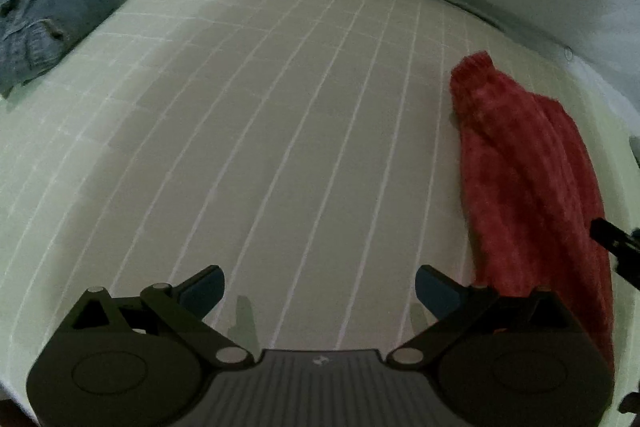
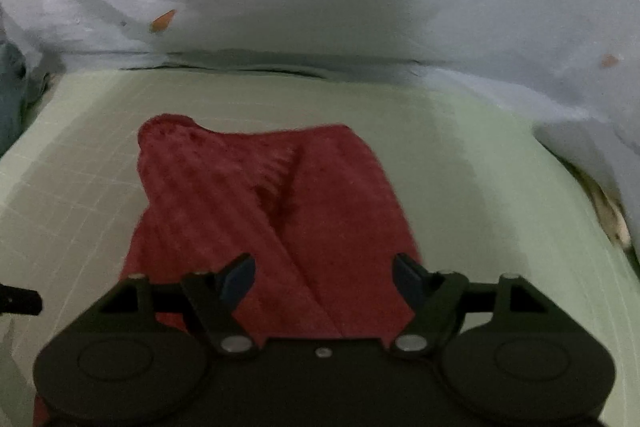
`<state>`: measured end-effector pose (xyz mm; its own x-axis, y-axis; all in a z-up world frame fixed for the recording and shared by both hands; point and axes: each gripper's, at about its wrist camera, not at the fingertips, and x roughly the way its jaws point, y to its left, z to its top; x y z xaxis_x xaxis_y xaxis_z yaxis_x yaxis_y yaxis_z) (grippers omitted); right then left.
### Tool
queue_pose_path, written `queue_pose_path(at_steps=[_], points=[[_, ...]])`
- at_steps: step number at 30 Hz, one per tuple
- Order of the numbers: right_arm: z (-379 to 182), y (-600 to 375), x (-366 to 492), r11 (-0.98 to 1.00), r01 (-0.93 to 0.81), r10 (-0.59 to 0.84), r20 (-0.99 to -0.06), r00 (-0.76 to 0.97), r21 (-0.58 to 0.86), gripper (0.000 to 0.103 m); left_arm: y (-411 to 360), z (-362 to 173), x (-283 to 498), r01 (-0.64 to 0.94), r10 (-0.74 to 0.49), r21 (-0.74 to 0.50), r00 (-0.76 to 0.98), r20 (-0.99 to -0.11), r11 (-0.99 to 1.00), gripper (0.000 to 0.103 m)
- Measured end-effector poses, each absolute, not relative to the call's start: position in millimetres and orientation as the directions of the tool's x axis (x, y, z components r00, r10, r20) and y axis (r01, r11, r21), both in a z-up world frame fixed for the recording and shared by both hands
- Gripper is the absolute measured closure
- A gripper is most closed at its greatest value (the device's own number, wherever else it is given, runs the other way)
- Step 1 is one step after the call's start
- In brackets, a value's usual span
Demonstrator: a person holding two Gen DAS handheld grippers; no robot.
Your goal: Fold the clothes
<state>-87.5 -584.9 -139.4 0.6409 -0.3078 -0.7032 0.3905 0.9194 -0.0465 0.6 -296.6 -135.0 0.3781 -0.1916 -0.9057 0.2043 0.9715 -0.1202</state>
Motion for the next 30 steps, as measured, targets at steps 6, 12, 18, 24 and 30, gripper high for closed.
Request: queue_pose_path(at_steps=[6, 12, 18, 24, 30], points=[[-141.7, -579.1, -27.4, 0.957, 0.289, -0.185, -0.691, 0.699, 0.036, 0.025, -310.2, -147.9, 38.3, 0.138, -0.151, -0.108, 0.362, -0.92, 0.985, 0.002], [-161.7, -585.0, 9.9, 0.975, 0.188, -0.041, -0.734, 0.678, 0.119, 0.097, -320.0, -159.2, 59.6, 0.12, -0.12, -0.084, 0.335, -0.934, 0.989, 0.002], [-159.8, -630.8, 4.1, 0.915, 0.33, -0.087, -0.685, 0.723, 0.232, 0.101, -325.9, -160.9, 59.4, 0.148, -0.108, -0.061, 0.334, -0.936, 0.987, 0.002], [-165.1, -680.7, -17.8, 0.779, 0.6, -0.301, -0.73, 0.614, 0.183, 0.082, -331.1, -160.8, 53.7, 0.179, -0.097, -0.036, 0.339, -0.936, 0.983, 0.002], [-158.2, -676.6, -32.2, 0.817, 0.494, -0.2, -0.657, 0.727, 0.297, 0.041, -339.6, -160.0, 48.4, 0.205, -0.103, -0.033, 0.338, -0.936, 0.978, 0.002]])
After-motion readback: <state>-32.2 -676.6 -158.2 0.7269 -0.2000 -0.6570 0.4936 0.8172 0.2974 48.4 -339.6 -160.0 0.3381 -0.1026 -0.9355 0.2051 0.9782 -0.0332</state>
